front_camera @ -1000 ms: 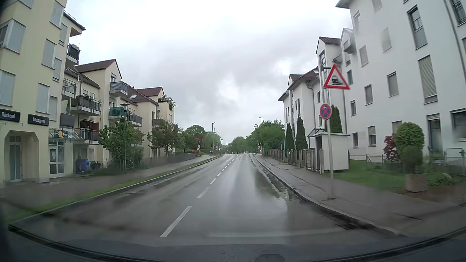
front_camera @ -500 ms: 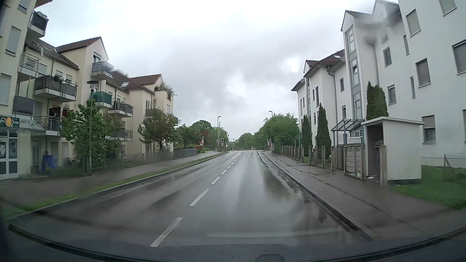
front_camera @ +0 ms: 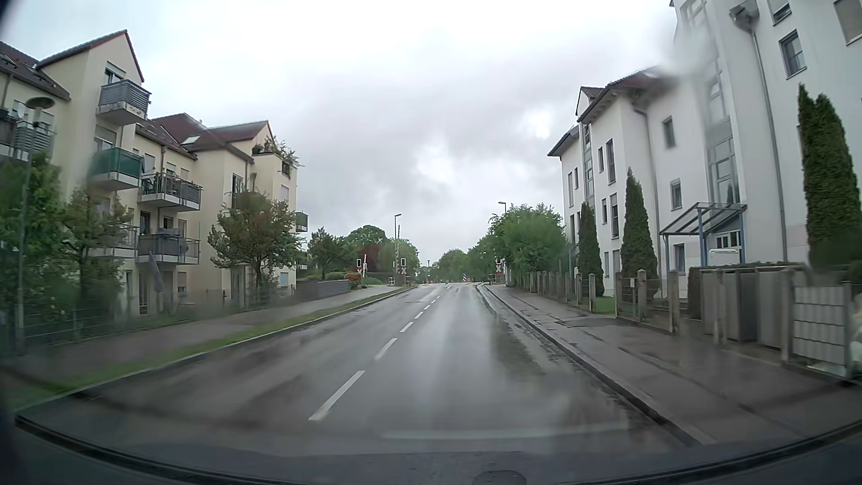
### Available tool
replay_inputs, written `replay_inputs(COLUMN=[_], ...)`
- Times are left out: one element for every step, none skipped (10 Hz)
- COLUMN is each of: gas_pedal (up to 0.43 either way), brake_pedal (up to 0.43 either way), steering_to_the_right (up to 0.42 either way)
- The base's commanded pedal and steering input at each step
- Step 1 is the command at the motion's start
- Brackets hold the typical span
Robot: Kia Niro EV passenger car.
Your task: Follow the waypoints while adhering to traffic rules and regulations
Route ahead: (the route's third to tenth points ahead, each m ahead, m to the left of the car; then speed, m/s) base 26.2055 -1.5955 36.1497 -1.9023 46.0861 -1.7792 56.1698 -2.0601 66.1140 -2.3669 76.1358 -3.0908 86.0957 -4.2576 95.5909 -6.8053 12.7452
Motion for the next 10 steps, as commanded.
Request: replay_inputs(gas_pedal=[0.0, 0.0, 0.0, 0.0, 0.0, 0.0, 0.0, 0.0, 0.0, 0.0], brake_pedal=[0.055, 0.055, 0.073, 0.098, 0.14, 0.165, 0.183, 0.22, 0.213, 0.116], steering_to_the_right=[0.002, 0.002, 0.002, 0.002, 0.002, 0.002, 0.002, 0.002, 0.002, 0.002])
